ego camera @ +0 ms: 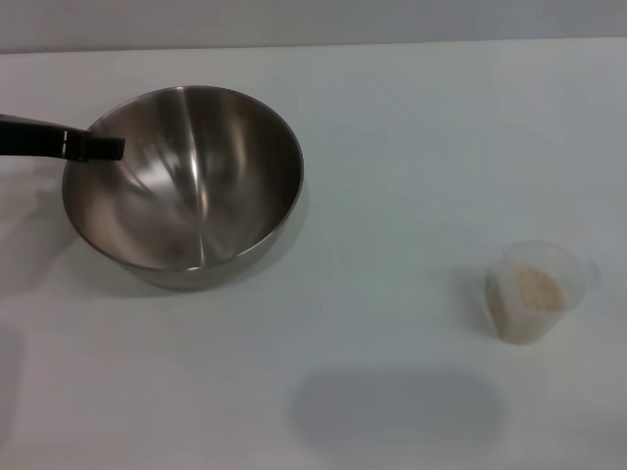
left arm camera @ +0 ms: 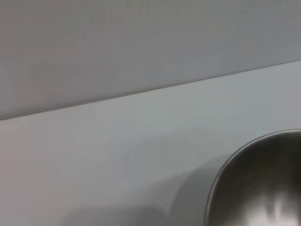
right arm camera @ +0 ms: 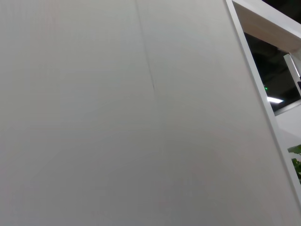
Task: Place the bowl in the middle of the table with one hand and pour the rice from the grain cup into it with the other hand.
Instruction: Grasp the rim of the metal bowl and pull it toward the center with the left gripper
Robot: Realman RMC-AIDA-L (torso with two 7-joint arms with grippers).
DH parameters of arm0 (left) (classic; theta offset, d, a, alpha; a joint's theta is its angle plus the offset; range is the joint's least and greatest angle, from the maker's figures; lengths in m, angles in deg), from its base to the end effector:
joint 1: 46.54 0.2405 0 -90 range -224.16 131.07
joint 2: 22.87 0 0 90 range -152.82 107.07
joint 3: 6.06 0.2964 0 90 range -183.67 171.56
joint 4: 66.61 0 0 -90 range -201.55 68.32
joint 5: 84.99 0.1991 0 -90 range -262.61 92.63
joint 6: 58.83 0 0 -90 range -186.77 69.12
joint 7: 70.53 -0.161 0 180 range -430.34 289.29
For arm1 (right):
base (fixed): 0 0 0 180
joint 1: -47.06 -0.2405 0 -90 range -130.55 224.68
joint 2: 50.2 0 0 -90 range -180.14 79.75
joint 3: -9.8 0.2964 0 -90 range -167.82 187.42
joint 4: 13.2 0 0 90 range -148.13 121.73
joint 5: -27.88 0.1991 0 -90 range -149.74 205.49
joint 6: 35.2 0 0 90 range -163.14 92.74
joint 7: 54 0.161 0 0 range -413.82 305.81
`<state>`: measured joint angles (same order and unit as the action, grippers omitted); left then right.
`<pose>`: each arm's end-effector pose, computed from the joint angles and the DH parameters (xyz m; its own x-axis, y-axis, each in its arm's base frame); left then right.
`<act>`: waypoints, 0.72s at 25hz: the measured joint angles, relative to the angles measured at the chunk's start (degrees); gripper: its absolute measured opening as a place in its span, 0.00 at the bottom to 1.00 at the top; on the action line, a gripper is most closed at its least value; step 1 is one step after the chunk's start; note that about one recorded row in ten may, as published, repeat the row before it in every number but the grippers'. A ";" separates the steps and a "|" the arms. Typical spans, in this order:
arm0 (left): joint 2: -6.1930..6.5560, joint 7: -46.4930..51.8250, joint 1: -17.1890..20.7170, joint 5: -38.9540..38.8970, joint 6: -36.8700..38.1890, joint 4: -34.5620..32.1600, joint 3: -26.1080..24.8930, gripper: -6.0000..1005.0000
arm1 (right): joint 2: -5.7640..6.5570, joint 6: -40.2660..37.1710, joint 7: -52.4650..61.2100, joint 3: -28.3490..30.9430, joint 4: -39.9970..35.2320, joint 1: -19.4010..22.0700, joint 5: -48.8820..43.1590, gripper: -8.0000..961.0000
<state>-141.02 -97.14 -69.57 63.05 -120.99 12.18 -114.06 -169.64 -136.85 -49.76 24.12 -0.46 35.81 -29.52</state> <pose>-0.2813 0.3987 0.0233 0.6427 0.7004 0.3104 0.6832 -0.3406 -0.6459 0.4225 0.2036 0.0733 0.7200 0.3931 -0.5719 -0.6748 0.5887 -0.4449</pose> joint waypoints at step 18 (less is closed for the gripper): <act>-0.11 -1.17 -0.83 -0.39 1.33 -5.31 0.42 0.85 | 0.03 0.48 0.00 0.00 -0.10 -0.43 0.00 0.86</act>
<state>-141.14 -98.31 -70.41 62.65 -119.66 6.86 -113.63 -169.61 -136.37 -49.76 24.13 -0.56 35.37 -29.51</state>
